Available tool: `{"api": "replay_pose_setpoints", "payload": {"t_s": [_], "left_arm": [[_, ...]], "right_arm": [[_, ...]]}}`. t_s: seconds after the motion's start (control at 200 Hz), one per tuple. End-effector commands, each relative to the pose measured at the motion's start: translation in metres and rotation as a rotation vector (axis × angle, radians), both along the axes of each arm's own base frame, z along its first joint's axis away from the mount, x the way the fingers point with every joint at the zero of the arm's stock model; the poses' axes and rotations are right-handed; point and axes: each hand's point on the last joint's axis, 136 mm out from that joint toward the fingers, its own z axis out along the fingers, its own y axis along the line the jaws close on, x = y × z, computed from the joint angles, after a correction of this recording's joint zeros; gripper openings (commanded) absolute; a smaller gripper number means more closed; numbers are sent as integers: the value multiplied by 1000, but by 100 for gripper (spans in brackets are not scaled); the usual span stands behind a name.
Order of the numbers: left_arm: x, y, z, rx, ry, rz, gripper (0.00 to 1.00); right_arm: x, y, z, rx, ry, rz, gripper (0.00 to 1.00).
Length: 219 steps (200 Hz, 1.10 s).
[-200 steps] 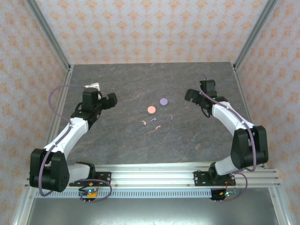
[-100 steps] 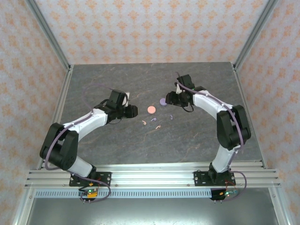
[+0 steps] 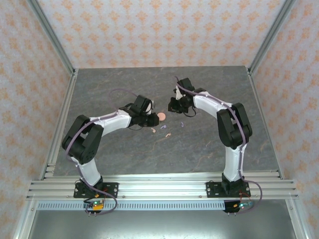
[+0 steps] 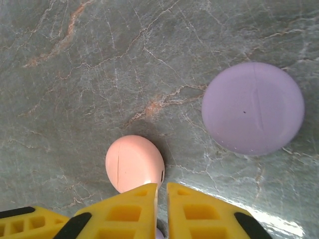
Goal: Insert the wireless bluetooth earbuds into the charging case
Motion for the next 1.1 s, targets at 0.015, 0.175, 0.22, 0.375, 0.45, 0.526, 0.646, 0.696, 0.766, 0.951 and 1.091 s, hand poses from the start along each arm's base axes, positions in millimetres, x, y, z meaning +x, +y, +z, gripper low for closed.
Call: {"api": "replay_pose_setpoints", "payload": {"t_s": [0.015,0.175,0.22,0.375,0.45,0.526,0.646,0.696,0.766,0.951,1.091], "left_arm": [[12,-12,0,-35,11,23,18],[17,-15,-9,-37,27,33,17],[18,-16,-11,-36,32,32,17],[21,-18,-17,-33,38,31,17],[21,-19,-27,-25,61,29,17],[21,-19,-32,-31,85,54,17],[22,-18,-36,-23,92,66,17],[24,-18,-37,-16,93,72,17],[26,-15,-40,1,98,83,16],[30,-8,-48,58,119,116,15],[32,5,-48,130,116,161,14]], "right_arm": [[1,6,-4,9,57,-2,12],[6,12,-12,16,86,1,12],[8,16,-14,21,93,4,12],[14,24,-21,20,116,4,11],[16,27,-25,17,124,5,11],[19,28,-28,7,131,-1,11],[23,28,-33,-12,137,-10,11],[23,27,-36,-16,144,-10,11],[24,28,-37,-21,147,-8,11],[19,24,-43,-36,170,-1,11],[13,22,-44,-43,182,6,12]]}}
